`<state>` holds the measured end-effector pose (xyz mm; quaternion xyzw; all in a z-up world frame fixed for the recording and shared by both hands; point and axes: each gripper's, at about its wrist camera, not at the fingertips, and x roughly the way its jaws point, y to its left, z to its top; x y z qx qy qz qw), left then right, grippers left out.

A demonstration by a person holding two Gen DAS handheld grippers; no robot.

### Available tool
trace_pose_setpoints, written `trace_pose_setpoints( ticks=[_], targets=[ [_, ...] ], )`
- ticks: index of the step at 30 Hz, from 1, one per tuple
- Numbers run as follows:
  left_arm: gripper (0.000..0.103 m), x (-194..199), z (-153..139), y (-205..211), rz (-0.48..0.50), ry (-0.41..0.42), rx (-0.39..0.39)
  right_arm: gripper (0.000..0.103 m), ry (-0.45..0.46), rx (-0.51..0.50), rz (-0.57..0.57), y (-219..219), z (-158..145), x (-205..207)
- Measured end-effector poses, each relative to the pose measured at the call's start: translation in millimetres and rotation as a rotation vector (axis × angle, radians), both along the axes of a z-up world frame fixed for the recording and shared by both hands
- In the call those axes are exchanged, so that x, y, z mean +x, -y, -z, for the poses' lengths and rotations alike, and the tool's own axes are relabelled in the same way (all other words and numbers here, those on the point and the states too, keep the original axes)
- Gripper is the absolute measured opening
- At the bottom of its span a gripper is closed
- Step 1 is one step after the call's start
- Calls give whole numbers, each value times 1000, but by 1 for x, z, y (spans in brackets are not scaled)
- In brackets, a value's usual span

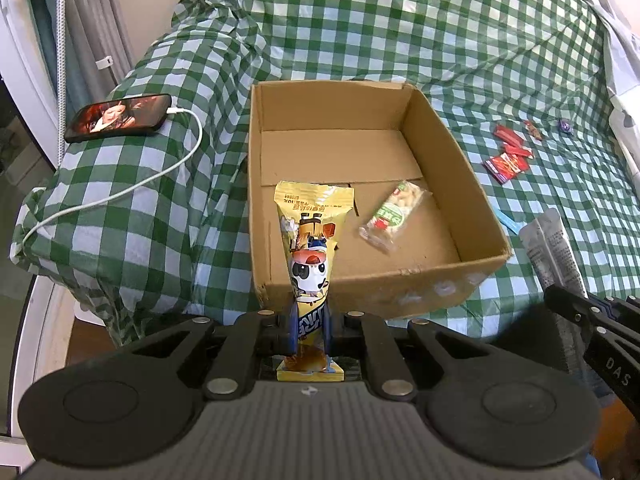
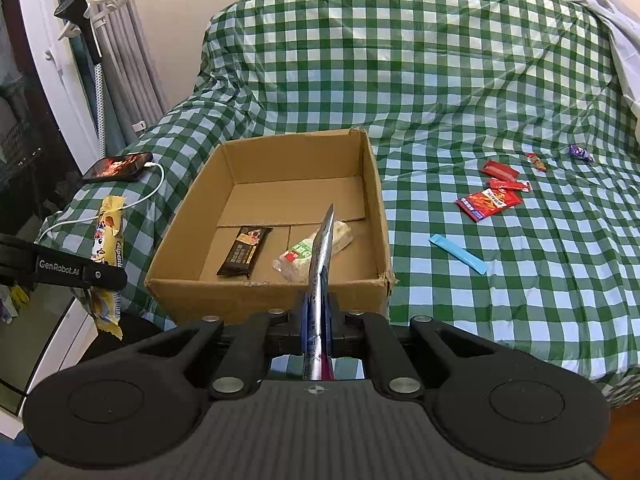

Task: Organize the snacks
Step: 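Carry the yellow snack and silver wrapper over the box with both tools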

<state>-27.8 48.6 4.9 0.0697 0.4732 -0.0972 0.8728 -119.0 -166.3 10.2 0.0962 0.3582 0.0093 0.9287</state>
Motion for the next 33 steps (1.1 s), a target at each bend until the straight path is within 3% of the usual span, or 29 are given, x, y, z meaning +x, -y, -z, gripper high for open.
trace_pose_setpoints(
  ticks=[16,33],
  targets=[
    [12,82,10,21,4,-20,18,8,-27,14,-10,8,9,80],
    [12,181,68,56,29,-93,96,8,-78,46,-2,19,58,186]
  ],
)
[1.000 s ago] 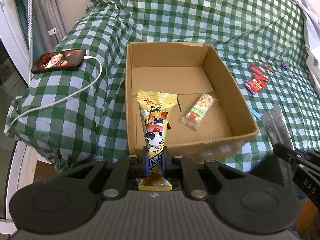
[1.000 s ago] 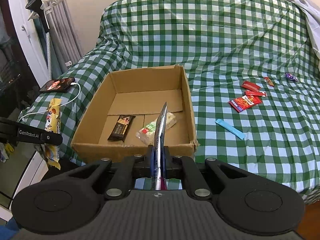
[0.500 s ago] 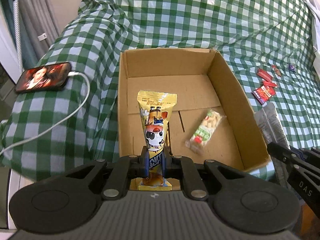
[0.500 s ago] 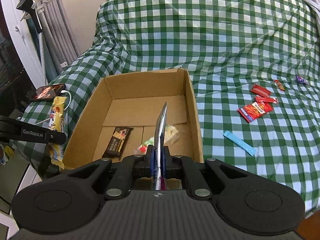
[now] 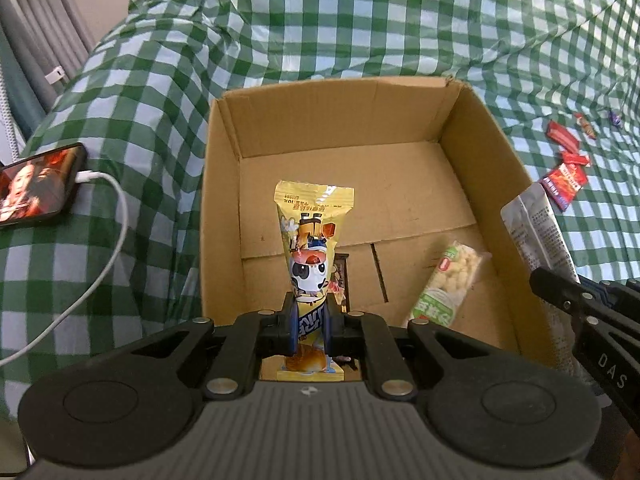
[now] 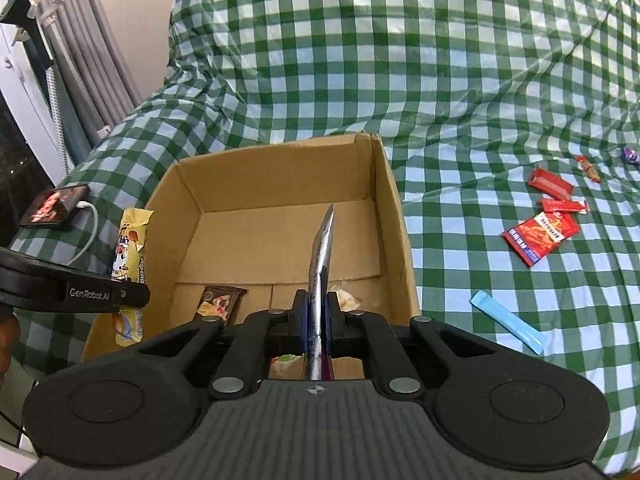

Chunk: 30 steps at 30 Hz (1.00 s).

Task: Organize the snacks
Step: 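Carry the yellow snack and silver wrapper over the box with both tools, then open both tools to drop the snacks into the box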

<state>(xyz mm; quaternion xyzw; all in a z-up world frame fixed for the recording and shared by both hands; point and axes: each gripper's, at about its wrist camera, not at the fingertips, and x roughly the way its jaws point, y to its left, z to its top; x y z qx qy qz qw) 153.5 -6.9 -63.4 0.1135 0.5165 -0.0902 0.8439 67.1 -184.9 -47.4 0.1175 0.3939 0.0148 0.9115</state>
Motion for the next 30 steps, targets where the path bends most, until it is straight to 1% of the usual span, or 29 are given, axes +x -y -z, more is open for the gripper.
trace_pose_setpoints(
  ticks=[9,13,14,15,16,17,18,19,21,24,27,30],
  targets=[
    [12,26,32,9,10,-46,36,8,-47,12,0,0,27,23],
    [13,34,41,14,26,-42,57,9,-58,22,13,2,34,32],
    [20,34,43,14,36,-35,56,10,-61,28,18,3,35,34],
    [48,36,44,15,49,-25,58,12,-63,42,26,5,36,36],
    [67,36,44,16,53,-16,72,17,-63,59,40,8,36,37],
    [96,36,43,16,52,4,91,26,-66,77,52,10,35,39],
    [102,33,40,16,50,33,100,50,-65,89,67,12,33,39],
    [103,27,33,14,52,78,97,66,-59,92,81,14,31,37],
    [103,16,25,12,69,104,95,72,-32,89,84,15,22,29],
    [103,-5,16,3,58,97,82,83,-29,76,68,11,12,10],
    [103,-35,7,-9,33,94,74,87,-41,74,44,3,3,-18],
    [103,-64,-4,-22,3,102,72,90,-36,51,36,-10,-8,-51]
  ],
)
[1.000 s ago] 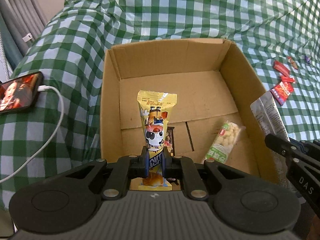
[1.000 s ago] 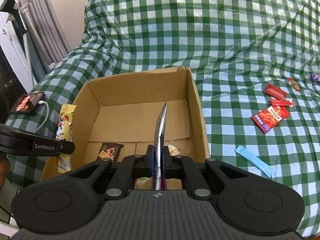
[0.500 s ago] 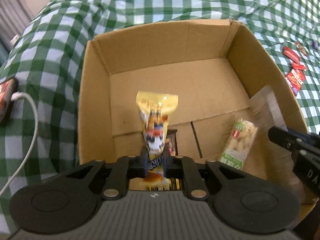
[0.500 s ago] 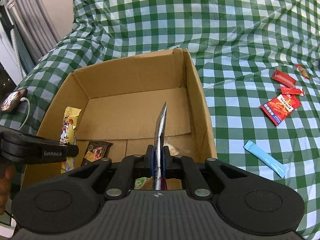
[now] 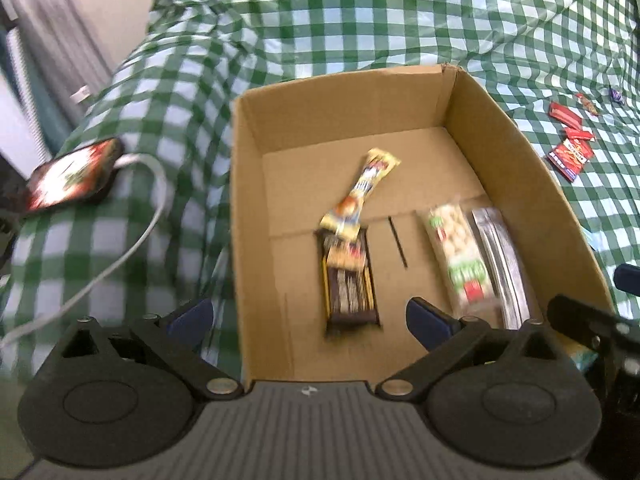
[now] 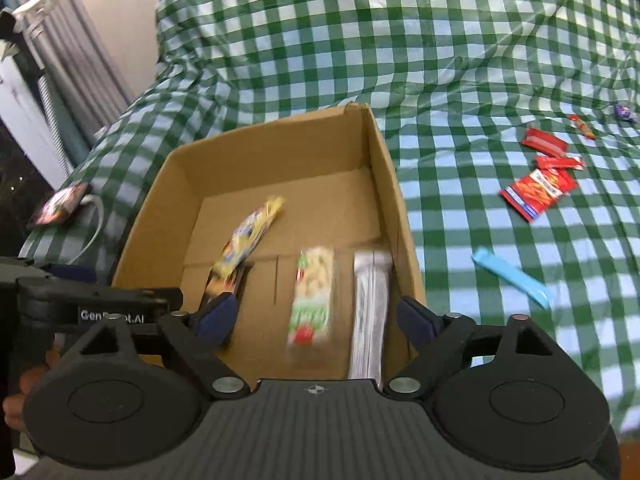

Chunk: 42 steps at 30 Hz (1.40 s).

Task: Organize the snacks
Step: 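Open both tools to drop the snacks into the box, then move both tools away from the box toward the remaining snacks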

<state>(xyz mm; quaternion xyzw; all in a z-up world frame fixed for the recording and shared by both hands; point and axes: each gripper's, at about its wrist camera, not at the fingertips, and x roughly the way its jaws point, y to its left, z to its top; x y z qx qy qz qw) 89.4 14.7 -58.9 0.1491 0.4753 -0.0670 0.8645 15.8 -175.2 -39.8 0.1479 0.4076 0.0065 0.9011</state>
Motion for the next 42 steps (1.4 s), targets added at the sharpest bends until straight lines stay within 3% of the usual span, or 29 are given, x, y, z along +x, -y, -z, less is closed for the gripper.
trace_pose_setpoints(
  ticks=[6,18,29,42],
  targets=[
    [103,-60,-22,-11,3,35,-2,97,58,-75,-27,-23,-24,-54],
    [103,-137,-59,-23,-16,135,-53,101,138,-99,-25,-36,-55,-123],
    [103,-174,-78,-28,-23,184,-77,102,205,-126,-23,-42,-73,-167],
    [103,-187,-85,-30,-17,199,-95,102,241,-145,-30,-47,-81,-182]
  ],
)
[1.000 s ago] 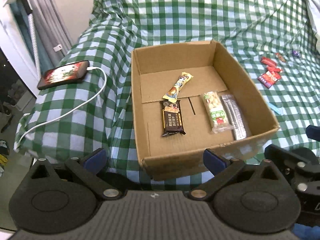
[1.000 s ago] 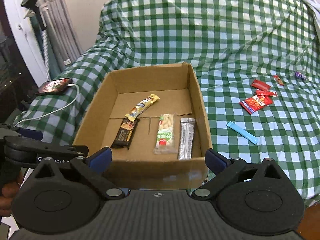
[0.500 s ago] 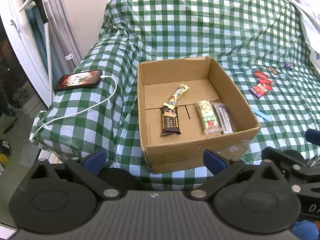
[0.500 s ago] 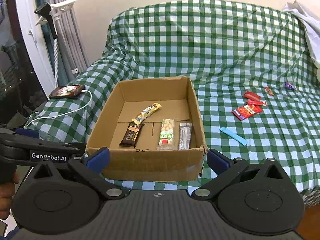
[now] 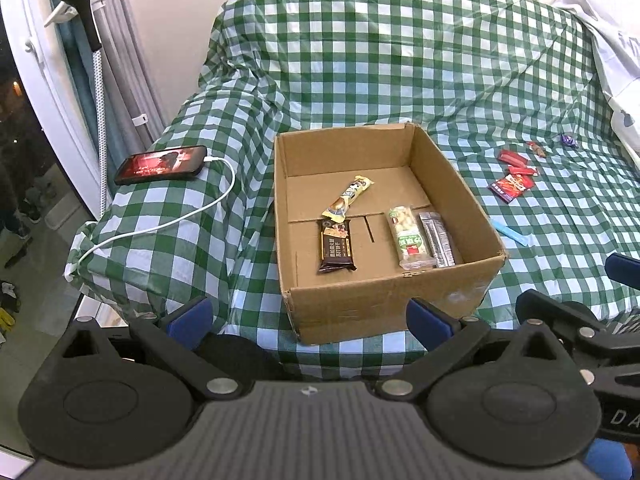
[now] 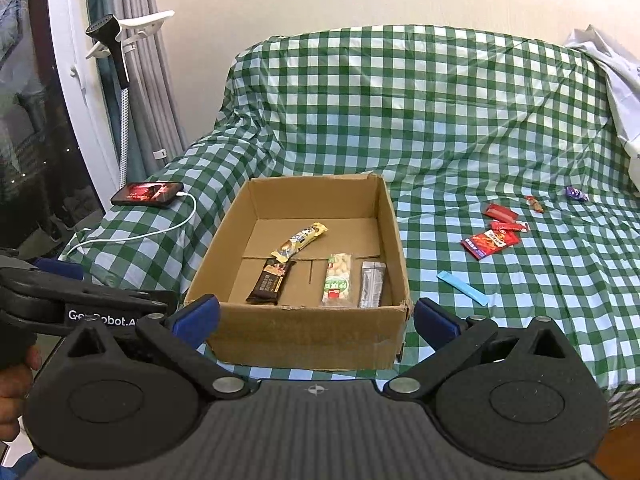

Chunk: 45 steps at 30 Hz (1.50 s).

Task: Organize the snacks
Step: 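Move both tools away from the box toward the remaining snacks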

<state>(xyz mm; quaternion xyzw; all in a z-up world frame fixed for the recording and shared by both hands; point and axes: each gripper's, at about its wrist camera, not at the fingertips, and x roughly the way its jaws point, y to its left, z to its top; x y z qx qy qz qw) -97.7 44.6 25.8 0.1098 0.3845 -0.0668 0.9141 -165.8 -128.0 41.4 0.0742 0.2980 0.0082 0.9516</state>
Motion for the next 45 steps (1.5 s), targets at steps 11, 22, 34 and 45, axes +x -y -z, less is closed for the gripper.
trace_pose_setpoints(
  ticks=[11,22,34,45],
  targets=[
    [103,3,5,5,7,-25,16,102,-20,14,-5,4,5,3],
    [103,17,16,18,18,-71,50,102,-55,50,8,19,17,14],
    [103,66,22,98,122,-123,100,102,-85,94,172,96,38,27],
    [103,145,27,223,293,-177,127,102,-105,101,389,213,50,54]
  ],
)
